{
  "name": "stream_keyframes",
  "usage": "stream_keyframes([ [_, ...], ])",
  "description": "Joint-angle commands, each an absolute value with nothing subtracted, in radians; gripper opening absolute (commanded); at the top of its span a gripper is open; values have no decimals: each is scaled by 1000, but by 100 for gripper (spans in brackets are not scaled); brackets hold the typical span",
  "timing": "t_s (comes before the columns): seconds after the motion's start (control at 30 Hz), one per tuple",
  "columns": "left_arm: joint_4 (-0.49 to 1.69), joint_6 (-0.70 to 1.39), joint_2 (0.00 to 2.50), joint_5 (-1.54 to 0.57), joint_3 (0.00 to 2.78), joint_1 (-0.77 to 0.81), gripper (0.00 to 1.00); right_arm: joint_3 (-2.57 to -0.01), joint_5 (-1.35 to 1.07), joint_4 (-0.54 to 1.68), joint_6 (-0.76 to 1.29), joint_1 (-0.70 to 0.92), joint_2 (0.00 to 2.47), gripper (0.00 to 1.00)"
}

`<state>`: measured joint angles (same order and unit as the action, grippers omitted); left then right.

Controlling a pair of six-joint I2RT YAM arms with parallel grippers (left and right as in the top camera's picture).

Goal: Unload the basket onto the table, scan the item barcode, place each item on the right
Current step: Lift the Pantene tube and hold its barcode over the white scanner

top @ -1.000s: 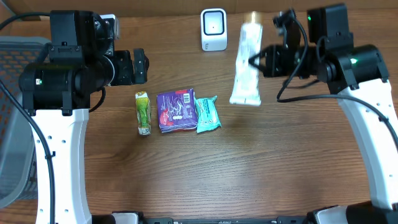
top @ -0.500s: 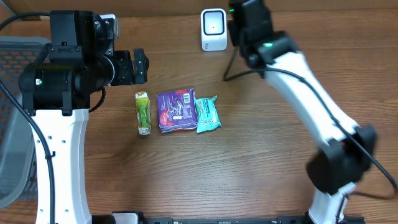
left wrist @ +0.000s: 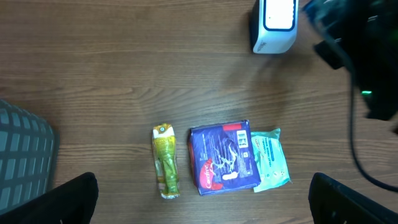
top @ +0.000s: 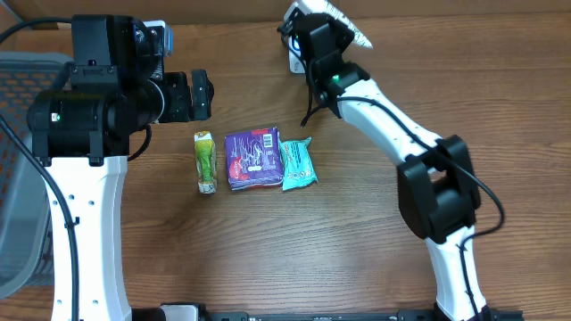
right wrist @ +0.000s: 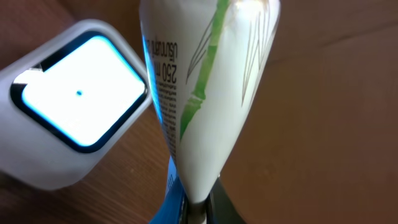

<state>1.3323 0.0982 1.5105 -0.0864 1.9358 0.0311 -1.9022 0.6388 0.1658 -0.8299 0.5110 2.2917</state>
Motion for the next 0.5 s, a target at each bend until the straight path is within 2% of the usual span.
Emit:
stream_keyframes([
  [0.0, 1333, 90, 1518, -86, 1946, 33, 100, -1919, 680, 91, -953, 511, 2337, 4],
  [0.47, 1333, 89, 1518, -86, 1946, 33, 100, -1919, 680, 31, -1007, 509, 2372, 4],
])
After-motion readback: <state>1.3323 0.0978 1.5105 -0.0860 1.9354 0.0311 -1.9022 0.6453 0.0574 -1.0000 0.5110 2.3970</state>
